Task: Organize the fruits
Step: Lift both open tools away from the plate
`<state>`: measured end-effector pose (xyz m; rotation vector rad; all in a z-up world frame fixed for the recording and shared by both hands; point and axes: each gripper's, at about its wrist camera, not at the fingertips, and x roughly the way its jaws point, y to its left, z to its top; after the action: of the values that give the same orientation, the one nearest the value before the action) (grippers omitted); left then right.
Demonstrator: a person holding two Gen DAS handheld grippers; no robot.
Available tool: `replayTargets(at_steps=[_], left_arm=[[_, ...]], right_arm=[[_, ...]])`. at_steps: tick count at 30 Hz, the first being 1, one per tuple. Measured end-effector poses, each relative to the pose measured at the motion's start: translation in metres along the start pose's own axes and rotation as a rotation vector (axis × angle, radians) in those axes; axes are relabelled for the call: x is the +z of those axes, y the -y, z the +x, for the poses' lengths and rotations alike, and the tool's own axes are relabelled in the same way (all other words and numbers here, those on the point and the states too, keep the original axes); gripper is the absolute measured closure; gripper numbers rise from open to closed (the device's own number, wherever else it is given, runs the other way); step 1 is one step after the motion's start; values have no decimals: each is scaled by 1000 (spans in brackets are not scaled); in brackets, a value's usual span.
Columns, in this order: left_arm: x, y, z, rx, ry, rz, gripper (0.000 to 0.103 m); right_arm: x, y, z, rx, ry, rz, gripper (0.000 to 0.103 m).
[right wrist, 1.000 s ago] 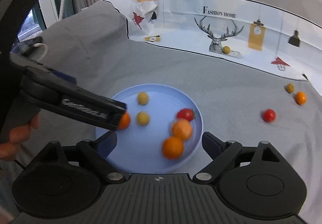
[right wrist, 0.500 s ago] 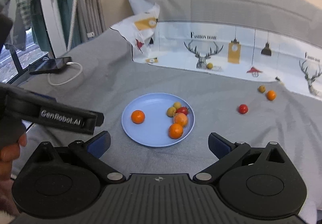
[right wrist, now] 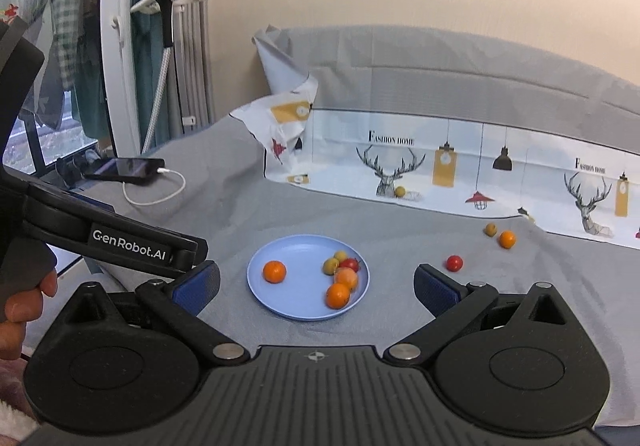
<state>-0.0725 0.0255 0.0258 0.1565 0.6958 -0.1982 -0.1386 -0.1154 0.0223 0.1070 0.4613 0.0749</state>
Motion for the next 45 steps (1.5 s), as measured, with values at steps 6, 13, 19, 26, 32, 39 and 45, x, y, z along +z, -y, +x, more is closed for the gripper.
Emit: replayTargets(at_steps=[6,13,19,26,32,39,45], left_arm=[[-1,0,-14,5,27,1,0],[-2,0,-20,3,41,0,0],[-2,-2,-18,-1,37,-2,0],[-2,-1,-16,-5,34,3,0],[-2,1,-12,-9,25,10,0],[0,4,-4,-10,14,17,0],[3,9,8,-7,-13,31,0]], right_arm=[[-1,-2,-14,-2,37,-8,1],[-1,-5,-21,-10,58,-17,1],[-1,-5,-21,-11,60,-18,1],[-3,-5,-21,-14,56,-13,1],[-4,-2,-19,-13,45,-2,1],[-3,1,-14,-13,30,9,1],[-6,9,-6,-16,9,35,1]])
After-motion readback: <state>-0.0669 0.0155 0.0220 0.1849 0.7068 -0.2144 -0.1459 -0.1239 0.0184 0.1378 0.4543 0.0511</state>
